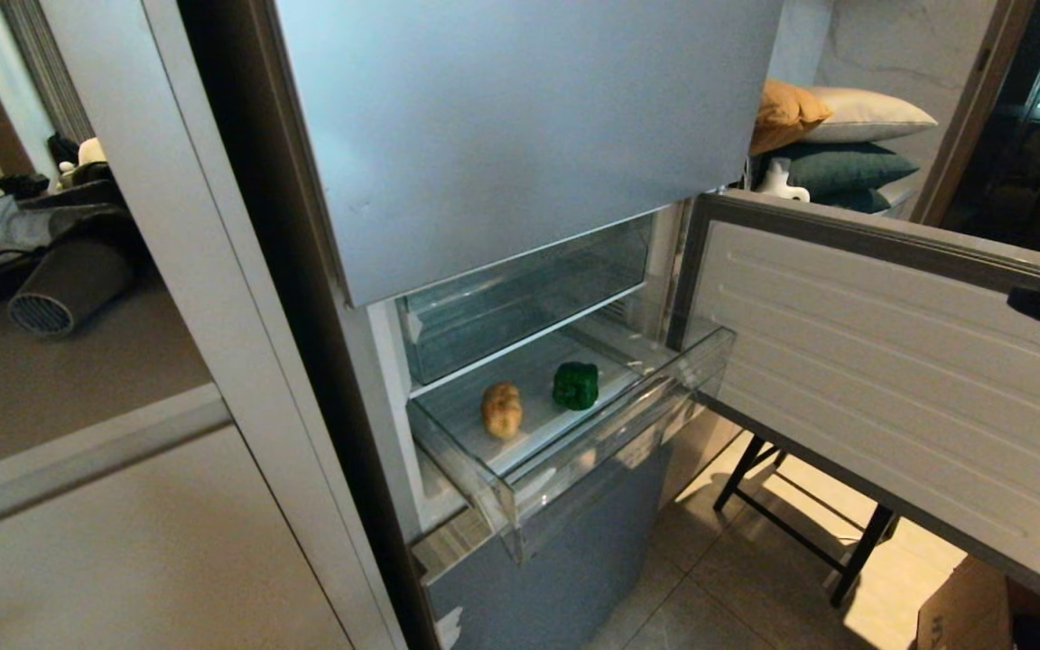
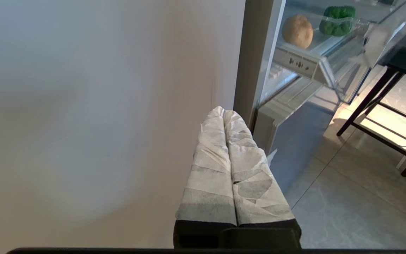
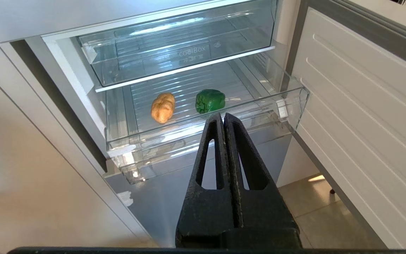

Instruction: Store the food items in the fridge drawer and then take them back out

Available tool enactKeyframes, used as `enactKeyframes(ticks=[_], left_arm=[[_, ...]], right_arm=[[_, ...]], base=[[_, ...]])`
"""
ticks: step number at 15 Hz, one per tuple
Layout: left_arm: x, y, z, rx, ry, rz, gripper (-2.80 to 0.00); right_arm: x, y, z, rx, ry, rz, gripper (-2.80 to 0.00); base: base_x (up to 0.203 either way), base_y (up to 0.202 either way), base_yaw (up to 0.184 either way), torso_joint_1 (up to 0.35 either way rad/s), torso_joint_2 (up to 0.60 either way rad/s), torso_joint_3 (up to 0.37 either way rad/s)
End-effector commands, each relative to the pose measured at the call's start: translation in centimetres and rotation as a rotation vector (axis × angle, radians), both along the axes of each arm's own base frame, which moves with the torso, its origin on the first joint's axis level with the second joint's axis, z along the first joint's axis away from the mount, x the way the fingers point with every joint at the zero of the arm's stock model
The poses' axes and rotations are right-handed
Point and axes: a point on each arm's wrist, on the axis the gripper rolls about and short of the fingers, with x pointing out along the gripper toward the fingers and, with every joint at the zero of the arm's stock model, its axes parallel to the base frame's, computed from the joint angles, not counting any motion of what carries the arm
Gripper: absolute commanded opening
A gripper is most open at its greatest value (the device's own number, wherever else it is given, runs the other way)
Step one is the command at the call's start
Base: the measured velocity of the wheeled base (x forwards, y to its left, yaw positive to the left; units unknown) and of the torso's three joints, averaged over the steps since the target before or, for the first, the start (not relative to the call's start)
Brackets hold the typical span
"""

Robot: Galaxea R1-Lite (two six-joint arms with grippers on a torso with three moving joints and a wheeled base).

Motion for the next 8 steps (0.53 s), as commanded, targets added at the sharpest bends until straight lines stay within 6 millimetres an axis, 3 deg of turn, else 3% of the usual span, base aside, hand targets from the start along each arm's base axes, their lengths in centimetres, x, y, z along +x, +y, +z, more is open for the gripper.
enactKeyframes(ticks=[1, 5, 8], left_arm=[[0.0, 0.0, 0.0, -0.001, 0.000, 0.001, -2.80], [0.0, 0.0, 0.0, -0.001, 0.000, 0.001, -2.80], [0.0, 0.0, 0.0, -0.001, -0.001, 0.001, -2.80]], right_arm=[[0.2, 0.1, -0.4, -0.006, 0.015, 0.001, -2.80], [0.9, 0.4, -1.4, -0.030, 0.057, 0.007, -2.80], [2.7, 1.4, -2.8, -0.068, 0.133, 0.006, -2.80]], base=[[0.000, 0.000, 0.000, 0.147, -0.35, -0.203], [0.000, 0.000, 0.000, 0.149, -0.35, -0.196], [0.000, 0.000, 0.000, 0.078, -0.20, -0.102]])
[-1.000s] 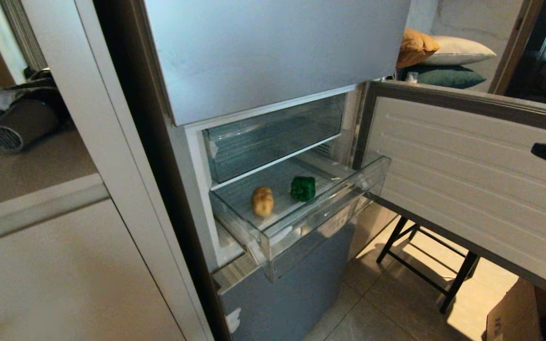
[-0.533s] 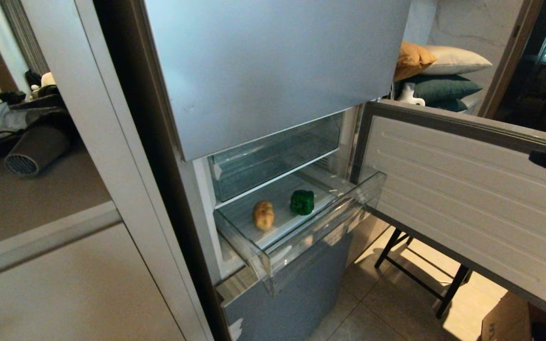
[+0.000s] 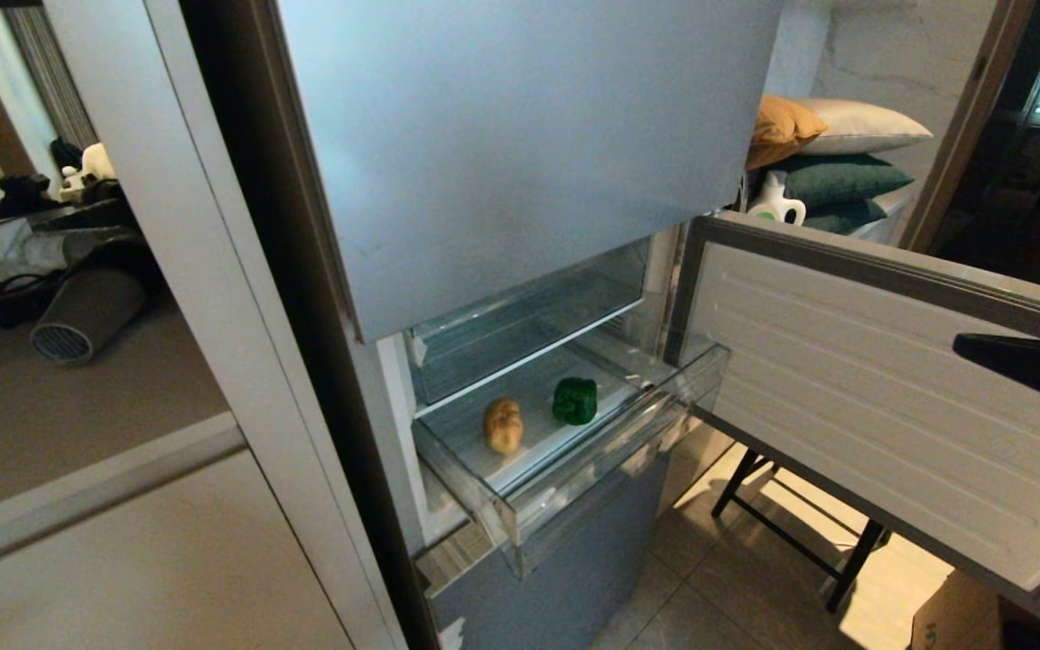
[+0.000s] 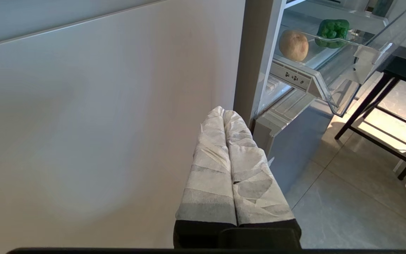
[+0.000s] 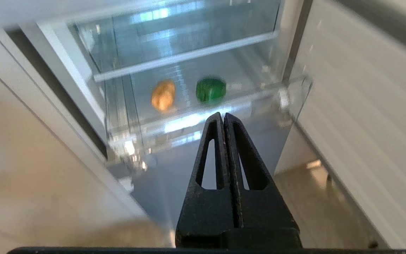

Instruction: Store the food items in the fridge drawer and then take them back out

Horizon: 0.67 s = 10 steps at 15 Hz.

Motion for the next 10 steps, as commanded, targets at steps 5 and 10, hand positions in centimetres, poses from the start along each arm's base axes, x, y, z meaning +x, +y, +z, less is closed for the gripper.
enactKeyframes(ticks=[5, 10], left_arm=[[0.0, 0.0, 0.0, 0.000, 0.000, 0.001, -2.80], [0.0, 0.0, 0.0, 0.000, -0.001, 0.001, -2.80]], right_arm=[[7.6, 3.6, -4.5, -0.094, 0.208, -0.010, -2.80], [15.9, 5.8, -9.6, -0.110, 0.304, -0.014, -2.80]], base=[[0.000, 0.000, 0.000, 0.000, 0.00, 0.000], [0.000, 0.000, 0.000, 0.000, 0.00, 0.000]])
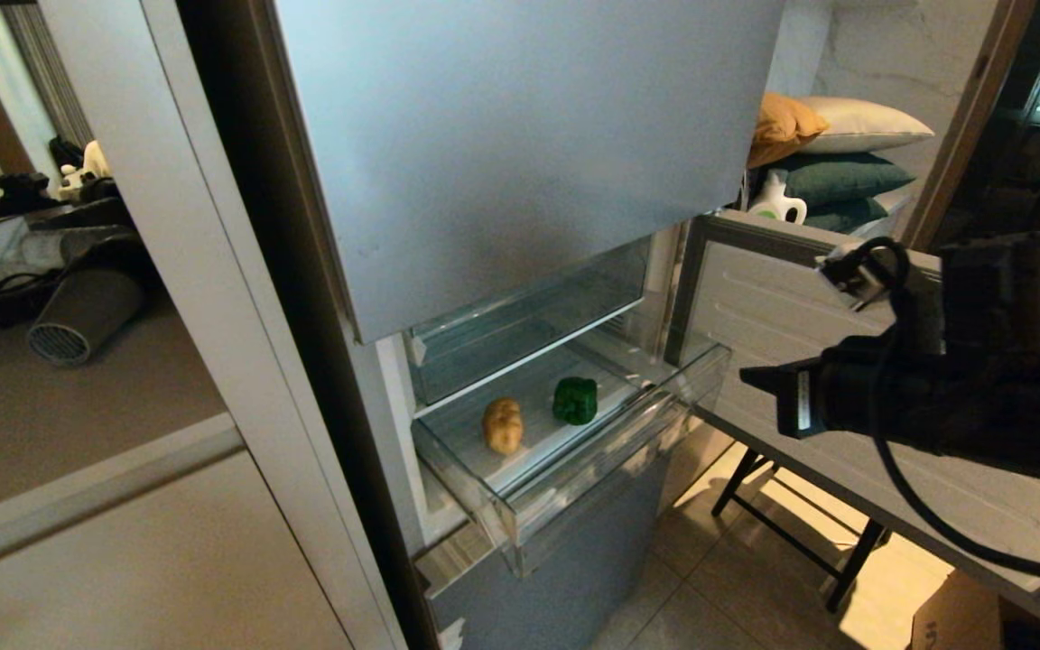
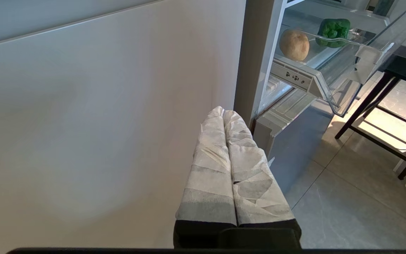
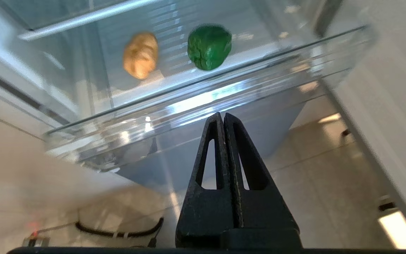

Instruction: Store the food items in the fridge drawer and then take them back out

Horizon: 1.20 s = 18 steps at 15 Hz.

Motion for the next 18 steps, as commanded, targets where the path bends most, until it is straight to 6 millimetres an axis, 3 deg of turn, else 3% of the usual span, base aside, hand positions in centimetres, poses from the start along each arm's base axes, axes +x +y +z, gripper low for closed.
enactKeyframes(ticks=[1, 7, 12, 15, 18], left_arm=[[0.0, 0.0, 0.0, 0.000, 0.000, 0.001, -2.80], [0.0, 0.0, 0.0, 0.000, 0.000, 0.001, -2.80], [0.0, 0.0, 0.0, 0.000, -0.001, 0.001, -2.80], [0.0, 0.0, 0.0, 0.000, -0.001, 0.001, -2.80], [0.0, 0.0, 0.0, 0.000, 0.000, 0.001, -2.80]], right_arm=[[4.0, 1.0, -3.8, -0.033, 0.110, -0.001, -2.80], [10.1, 2.3, -7.7, -0.034, 0.170, 0.050, -2.80], [14.3, 3.2, -11.4, -0.039, 0.078, 0.124, -2.80], [16.5, 3.8, -11.9, -0.041, 0.032, 0.130, -2.80], [17.5, 4.1, -12.2, -0.052, 0.062, 0.135, -2.80]], base=[[0.000, 0.000, 0.000, 0.000, 0.00, 0.000], [0.000, 0.000, 0.000, 0.000, 0.00, 0.000], [0.000, 0.000, 0.000, 0.000, 0.00, 0.000], [0.000, 0.000, 0.000, 0.000, 0.00, 0.000], [0.000, 0.000, 0.000, 0.000, 0.00, 0.000]])
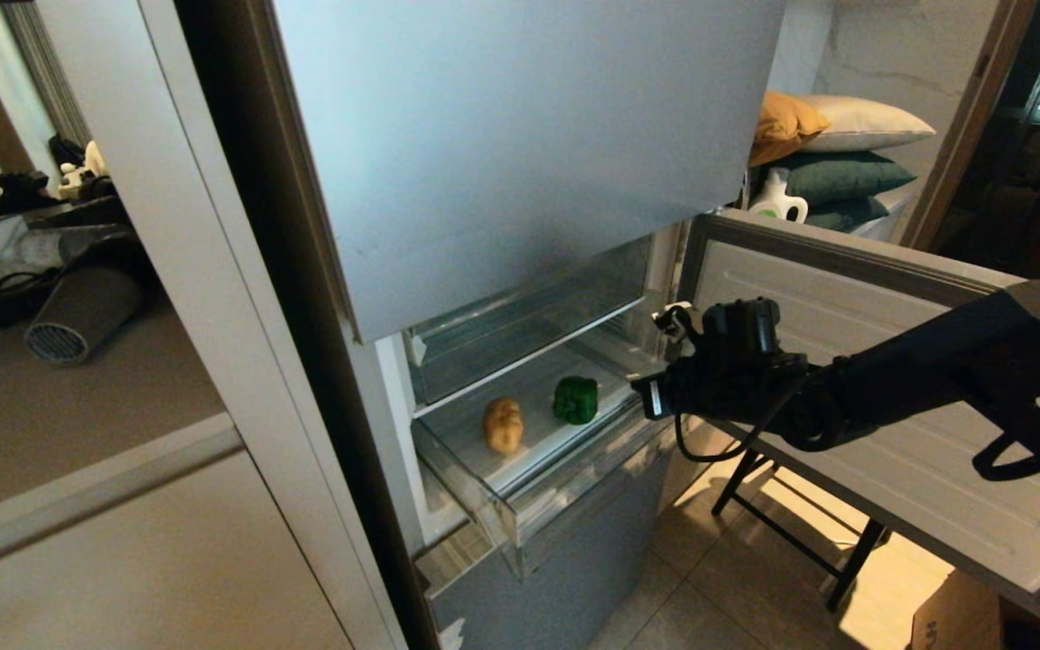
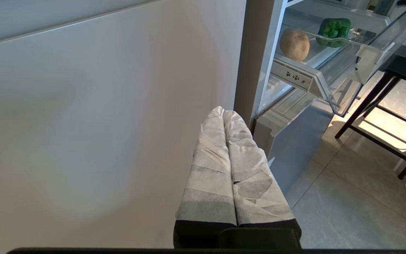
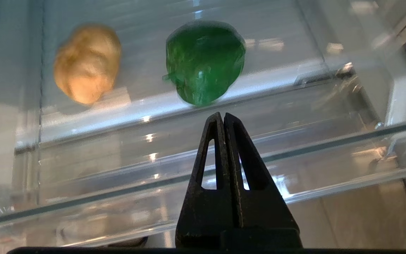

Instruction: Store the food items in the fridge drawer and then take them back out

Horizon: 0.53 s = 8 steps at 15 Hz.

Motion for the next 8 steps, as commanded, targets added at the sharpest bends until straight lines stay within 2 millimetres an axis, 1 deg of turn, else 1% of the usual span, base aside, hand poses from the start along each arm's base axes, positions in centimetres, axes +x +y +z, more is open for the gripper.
enactKeyframes(ticks=[1, 4, 8], left_arm=[[0.0, 0.0, 0.0, 0.000, 0.001, 0.001, -2.80], [0.0, 0.0, 0.0, 0.000, 0.000, 0.001, -2.80], [0.0, 0.0, 0.0, -0.001, 0.000, 0.001, -2.80]], right_arm=[[0.4, 0.1, -0.6, -0.017, 0.051, 0.001, -2.80], [-0.2, -0.1, 1.0, -0.025, 0.087, 0.000, -2.80], [-2.7, -0.8, 3.5, -0.072, 0.201, -0.001, -2.80]], base=[[0.000, 0.000, 0.000, 0.000, 0.00, 0.000], [0.000, 0.000, 0.000, 0.000, 0.00, 0.000], [0.000, 0.000, 0.000, 0.000, 0.00, 0.000]])
